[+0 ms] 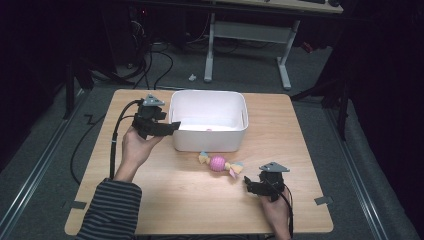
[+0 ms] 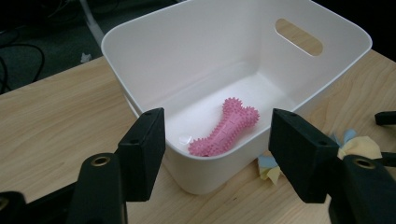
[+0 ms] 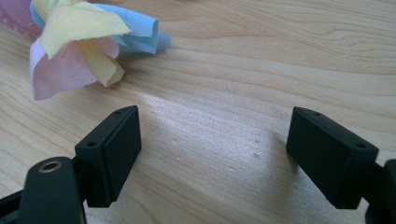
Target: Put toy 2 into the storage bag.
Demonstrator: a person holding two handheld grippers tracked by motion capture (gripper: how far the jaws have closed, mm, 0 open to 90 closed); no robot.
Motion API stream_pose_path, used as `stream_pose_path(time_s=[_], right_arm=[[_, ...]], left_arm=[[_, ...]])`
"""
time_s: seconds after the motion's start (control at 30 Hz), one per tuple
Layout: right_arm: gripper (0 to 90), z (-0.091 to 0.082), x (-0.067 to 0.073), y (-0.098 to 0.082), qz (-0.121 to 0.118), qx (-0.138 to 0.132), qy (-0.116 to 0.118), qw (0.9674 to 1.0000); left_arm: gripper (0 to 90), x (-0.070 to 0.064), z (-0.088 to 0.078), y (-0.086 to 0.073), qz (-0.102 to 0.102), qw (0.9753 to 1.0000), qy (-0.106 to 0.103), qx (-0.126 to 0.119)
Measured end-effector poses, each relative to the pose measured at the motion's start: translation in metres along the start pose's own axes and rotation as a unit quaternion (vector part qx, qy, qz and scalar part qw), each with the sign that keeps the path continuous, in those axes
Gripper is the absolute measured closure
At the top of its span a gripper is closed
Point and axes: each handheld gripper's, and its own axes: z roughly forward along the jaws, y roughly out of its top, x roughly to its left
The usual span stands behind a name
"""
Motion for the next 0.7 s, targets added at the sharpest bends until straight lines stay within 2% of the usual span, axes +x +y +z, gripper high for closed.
stream_pose_path(time_s=[0.2, 0.47, 0.7], right_arm=[[18.1, 0.0, 0.0, 0.0, 0.0, 0.0, 0.0, 1.0], [18.3, 0.0, 0.0, 0.0, -0.001, 0.0, 0.0, 1.0], [18.3, 0.0, 0.0, 0.0, 0.0, 0.0, 0.0, 1.0]], left_arm=[[36.7, 0.001, -0.007, -0.01, -0.007, 1.0, 0.0, 0.0], [36.6, 0.002, -0.017, -0.025, -0.017, 0.9996, 0.001, -0.022], [36.6, 0.002, -0.024, -0.04, -0.028, 0.9992, -0.001, -0.029]])
